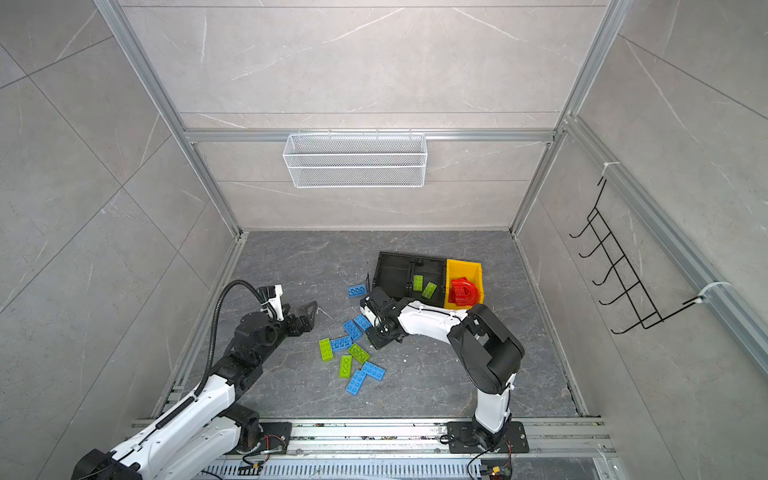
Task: Sort the legos into containers by color
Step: 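Carry the lime-green brick into the black bin and open the right gripper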
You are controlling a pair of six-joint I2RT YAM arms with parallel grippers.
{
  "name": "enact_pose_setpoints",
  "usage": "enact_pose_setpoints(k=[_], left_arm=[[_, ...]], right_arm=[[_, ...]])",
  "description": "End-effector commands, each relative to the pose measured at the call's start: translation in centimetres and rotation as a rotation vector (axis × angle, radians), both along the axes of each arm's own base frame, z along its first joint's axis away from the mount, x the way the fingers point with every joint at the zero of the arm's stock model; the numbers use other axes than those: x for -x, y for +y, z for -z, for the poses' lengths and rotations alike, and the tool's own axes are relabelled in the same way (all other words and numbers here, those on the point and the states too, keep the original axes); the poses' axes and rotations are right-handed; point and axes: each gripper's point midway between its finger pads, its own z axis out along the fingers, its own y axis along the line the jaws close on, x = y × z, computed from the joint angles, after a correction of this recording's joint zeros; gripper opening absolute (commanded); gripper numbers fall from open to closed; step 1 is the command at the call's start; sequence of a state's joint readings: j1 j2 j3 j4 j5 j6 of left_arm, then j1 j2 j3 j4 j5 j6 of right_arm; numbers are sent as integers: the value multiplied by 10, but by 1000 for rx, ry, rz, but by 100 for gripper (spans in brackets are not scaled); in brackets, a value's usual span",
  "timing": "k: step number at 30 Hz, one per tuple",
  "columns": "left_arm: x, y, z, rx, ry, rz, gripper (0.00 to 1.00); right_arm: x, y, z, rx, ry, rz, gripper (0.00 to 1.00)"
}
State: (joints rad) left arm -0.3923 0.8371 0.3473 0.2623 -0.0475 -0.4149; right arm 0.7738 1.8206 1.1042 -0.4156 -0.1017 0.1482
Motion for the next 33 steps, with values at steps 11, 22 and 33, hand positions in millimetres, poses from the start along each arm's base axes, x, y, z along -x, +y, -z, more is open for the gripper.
enact_pose_setpoints(k=[11, 22, 33], left_arm=[[-3, 0, -10, 4, -36, -5, 100], [-1, 0, -13, 11, -43, -2, 100], [-2, 0, -12, 10, -35, -2, 100]], right_arm=[[-54, -64, -107, -235, -141, 259, 21], [-153, -151, -121, -222, -198, 540, 18], [-181, -162, -99, -165, -189, 582, 23]])
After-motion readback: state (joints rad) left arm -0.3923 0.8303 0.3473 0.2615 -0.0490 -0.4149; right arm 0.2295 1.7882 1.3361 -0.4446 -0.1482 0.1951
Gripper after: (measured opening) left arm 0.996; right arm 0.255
